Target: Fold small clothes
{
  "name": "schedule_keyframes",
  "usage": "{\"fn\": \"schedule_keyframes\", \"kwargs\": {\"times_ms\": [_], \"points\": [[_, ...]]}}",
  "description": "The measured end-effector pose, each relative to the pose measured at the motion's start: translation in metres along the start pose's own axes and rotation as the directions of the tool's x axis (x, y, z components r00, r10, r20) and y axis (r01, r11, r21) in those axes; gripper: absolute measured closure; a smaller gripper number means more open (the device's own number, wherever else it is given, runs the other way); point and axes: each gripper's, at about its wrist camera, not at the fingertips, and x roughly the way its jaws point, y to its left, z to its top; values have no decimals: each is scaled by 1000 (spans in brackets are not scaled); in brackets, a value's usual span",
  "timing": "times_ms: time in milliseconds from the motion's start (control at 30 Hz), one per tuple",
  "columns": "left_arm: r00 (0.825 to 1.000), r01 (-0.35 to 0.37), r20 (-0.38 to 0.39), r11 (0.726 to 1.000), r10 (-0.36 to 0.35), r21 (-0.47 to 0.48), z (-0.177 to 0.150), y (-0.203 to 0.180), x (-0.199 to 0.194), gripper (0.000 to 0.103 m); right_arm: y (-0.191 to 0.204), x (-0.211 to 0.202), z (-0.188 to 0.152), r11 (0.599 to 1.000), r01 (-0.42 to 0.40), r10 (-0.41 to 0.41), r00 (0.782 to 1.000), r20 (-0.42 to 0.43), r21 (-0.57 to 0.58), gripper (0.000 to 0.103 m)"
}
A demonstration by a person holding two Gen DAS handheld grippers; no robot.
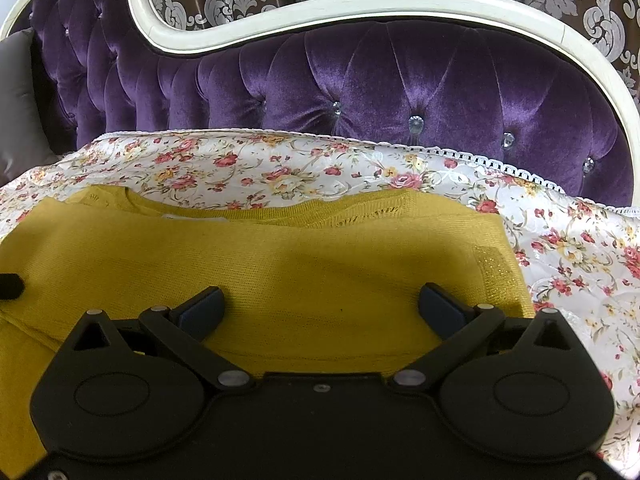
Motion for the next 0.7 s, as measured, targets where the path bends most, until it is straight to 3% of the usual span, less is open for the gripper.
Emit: {"fn": "schedule_keyframes", "kwargs": {"times_ms": [167,367,467,700], "points": [[998,12,68,1000,-14,23,-9,6,-42,1,-1,-1,0,1000,-4,4,1000,3,6,0],[995,20,95,995,-11,-94,-31,23,-89,1,-3,-6,3,1000,-15,15,1000,10,23,0],[993,33,114,995,-23,-93,-38,19,-107,1,-4,-16,8,998,-30,29,1000,11,51,0],[984,25,176,999,-17,-44,-64,2,-158,1,-17,-100,30,974,-136,100,976,193,181,0]]}}
